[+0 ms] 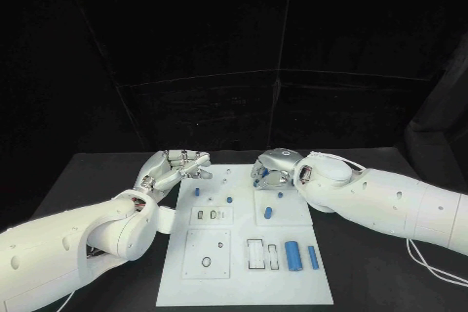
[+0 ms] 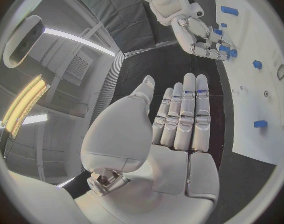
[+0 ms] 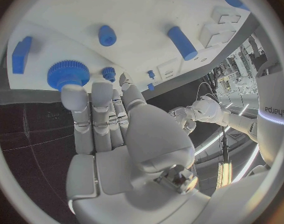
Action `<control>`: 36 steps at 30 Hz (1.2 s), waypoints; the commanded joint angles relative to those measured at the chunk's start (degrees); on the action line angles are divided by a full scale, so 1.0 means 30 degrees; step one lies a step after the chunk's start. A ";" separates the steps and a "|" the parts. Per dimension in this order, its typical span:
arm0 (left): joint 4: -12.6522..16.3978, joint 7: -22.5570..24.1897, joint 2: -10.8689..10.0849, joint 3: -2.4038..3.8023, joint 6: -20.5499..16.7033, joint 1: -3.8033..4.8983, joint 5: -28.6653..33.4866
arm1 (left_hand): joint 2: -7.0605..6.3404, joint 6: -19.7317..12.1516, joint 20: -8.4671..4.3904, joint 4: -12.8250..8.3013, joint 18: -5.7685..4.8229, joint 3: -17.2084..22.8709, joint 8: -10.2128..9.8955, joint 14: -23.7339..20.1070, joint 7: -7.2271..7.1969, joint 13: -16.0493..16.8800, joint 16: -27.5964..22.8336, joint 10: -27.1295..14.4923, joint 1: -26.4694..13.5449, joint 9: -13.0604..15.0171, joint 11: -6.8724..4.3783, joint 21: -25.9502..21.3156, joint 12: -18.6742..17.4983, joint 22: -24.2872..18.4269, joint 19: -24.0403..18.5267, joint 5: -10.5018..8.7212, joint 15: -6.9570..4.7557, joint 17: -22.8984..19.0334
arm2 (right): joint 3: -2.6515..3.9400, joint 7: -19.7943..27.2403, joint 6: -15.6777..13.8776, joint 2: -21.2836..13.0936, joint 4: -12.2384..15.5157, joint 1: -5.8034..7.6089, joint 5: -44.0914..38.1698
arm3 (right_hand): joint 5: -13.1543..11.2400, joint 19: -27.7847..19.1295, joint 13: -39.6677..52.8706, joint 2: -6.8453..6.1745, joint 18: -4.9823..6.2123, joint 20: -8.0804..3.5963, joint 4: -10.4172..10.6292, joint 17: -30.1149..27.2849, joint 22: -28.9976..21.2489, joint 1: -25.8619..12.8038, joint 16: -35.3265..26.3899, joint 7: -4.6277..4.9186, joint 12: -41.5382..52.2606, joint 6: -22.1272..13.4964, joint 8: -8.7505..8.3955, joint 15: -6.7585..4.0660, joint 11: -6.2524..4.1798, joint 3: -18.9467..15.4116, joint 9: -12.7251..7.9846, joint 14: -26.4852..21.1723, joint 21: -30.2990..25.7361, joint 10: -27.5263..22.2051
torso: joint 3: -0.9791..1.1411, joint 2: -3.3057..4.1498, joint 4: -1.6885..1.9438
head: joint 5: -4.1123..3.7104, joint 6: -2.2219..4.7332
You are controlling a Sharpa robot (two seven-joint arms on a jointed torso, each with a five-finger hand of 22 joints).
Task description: Assemble the parts on the task board
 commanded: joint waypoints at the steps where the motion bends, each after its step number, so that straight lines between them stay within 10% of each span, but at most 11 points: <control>1: 0.0096 0.0001 -0.0057 0.0018 0.0385 0.0036 -0.0109 | -0.0022 0.0016 0.0178 -0.0061 0.0227 -0.0034 -0.0128 -0.0137 0.0161 0.0022 -0.0062 -0.0011 -0.0118 -0.0020 0.0169 -0.0085 -0.0117 -0.0027 0.0007 0.0073 0.0027 0.0044 | 0.0017 -0.0468 0.0692 0.0052 -0.0017 0.0054 -0.0562 | -0.0118 0.0069 0.0016 0.0180 -0.0249 0.0015 0.0006 0.0287 0.0252 0.0034 0.0314 0.0029 -0.0023 -0.0019 -0.0008 0.0101 0.0007 0.0025 -0.0001 0.0271 0.0222 -0.0123 | -0.0017 0.0095 0.0057 | 0.0007 -0.0023; 23: 0.0058 -0.0104 -0.0222 0.0018 0.0508 0.0072 -0.0107 | -0.0020 -0.0005 0.0188 -0.0070 0.0228 -0.0048 -0.0171 -0.0144 0.0177 0.0026 -0.0080 -0.0033 -0.0169 -0.0028 0.0185 -0.0114 -0.0165 -0.0048 0.0019 0.0074 0.0038 0.0096 | 0.0017 -0.1060 0.1149 0.0288 -0.0087 0.0066 -0.1504 | -0.0936 0.0223 -0.0001 0.0965 -0.0487 -0.0004 -0.0061 0.2195 0.2286 0.0877 0.2323 -0.0090 0.0027 0.0684 0.0092 0.0015 -0.0132 0.0929 0.0032 0.0149 0.1827 0.0459 | -0.0010 0.0155 0.0072 | 0.0060 -0.0374; 36: 0.0070 -0.0179 -0.0273 0.0018 0.0650 0.0093 -0.0107 | 0.0051 -0.0013 0.0196 -0.0082 0.0230 -0.0019 -0.0205 -0.0150 0.0186 0.0032 -0.0099 -0.0046 -0.0185 -0.0032 0.0194 -0.0143 -0.0207 -0.0069 0.0030 0.0075 0.0044 0.0150 | 0.0019 -0.1253 -0.0279 0.0326 0.0069 0.0068 -0.1543 | -0.1750 0.0329 0.0012 0.1111 -0.0629 -0.0070 0.0040 0.3080 0.3358 0.0748 0.3280 -0.0191 0.0022 0.1439 0.0155 -0.0066 -0.0290 0.1643 0.0051 0.0109 0.2648 0.1210 | -0.0018 0.0118 0.0042 | 0.0023 -0.0413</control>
